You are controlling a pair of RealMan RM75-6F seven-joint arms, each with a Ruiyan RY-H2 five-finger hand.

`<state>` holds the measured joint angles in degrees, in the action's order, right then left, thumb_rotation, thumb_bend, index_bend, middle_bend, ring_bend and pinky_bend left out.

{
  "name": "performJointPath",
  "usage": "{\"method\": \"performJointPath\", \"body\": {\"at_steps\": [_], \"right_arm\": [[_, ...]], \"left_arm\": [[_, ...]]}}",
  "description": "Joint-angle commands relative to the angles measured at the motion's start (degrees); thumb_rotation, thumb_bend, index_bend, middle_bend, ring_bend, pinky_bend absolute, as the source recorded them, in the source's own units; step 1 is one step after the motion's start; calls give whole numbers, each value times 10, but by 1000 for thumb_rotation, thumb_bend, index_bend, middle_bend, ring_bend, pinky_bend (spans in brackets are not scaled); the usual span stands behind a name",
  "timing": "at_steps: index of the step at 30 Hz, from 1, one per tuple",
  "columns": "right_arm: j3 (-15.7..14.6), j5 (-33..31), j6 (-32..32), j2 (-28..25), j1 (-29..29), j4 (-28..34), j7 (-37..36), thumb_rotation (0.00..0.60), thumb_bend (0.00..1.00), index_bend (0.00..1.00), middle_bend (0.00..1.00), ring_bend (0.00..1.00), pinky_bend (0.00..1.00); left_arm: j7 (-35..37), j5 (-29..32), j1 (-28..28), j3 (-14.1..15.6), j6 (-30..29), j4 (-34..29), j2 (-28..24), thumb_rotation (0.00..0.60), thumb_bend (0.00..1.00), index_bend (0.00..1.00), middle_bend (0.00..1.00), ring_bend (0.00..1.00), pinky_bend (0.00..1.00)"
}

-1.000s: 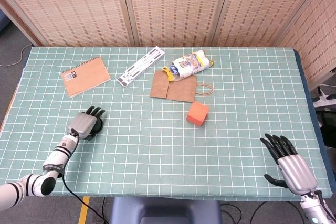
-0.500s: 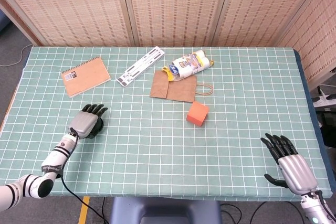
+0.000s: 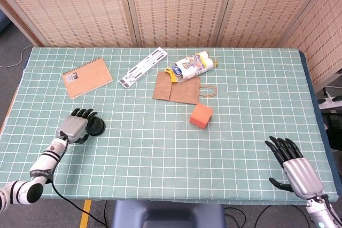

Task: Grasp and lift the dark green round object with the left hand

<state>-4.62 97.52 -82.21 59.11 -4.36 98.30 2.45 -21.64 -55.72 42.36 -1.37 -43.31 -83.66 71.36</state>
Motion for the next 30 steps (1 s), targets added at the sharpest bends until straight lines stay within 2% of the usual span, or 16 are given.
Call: {"method": "performJointPath", "body": {"at_steps": [1, 4, 7, 11, 16, 20, 24, 30], "right_arm": [[-1, 1, 1, 0, 0, 0, 0, 600, 83, 0, 0, 0, 0], [-1, 1, 1, 0, 0, 0, 0, 600, 83, 0, 0, 0, 0], [-1, 1, 2, 0, -1, 0, 0, 600, 82, 0, 0, 0, 0], [-1, 0, 1, 0, 0, 0, -1, 600, 83, 0, 0, 0, 0], [-1, 0, 1, 0, 0, 0, 0, 600, 83, 0, 0, 0, 0], [-1, 0, 2, 0, 0, 0, 1, 600, 83, 0, 0, 0, 0], [0, 0, 2, 0, -1, 0, 0, 600, 83, 0, 0, 0, 0], [0, -2, 3, 1, -1, 0, 1, 600, 83, 0, 0, 0, 0]], "left_arm": [[-6, 2, 1, 1, -3, 3, 2, 600, 413, 15, 3, 0, 53], [-17, -1, 2, 0, -19, 14, 14, 600, 412, 40, 30, 0, 65], [-23, -1, 1, -2, -29, 30, 29, 600, 408, 107, 96, 8, 112], [-28, -3, 1, -1, -32, 44, 39, 600, 405, 216, 192, 79, 164], [-34, 3, 4, -1, -28, 42, 39, 600, 406, 253, 212, 108, 192], [-32, 5, 4, -3, -25, 39, 38, 600, 403, 289, 269, 189, 273], [-24, -6, 1, -5, -34, 45, 44, 600, 401, 406, 374, 309, 415], [6, -22, -5, -12, -36, 40, 39, 600, 396, 479, 423, 362, 459]]}}
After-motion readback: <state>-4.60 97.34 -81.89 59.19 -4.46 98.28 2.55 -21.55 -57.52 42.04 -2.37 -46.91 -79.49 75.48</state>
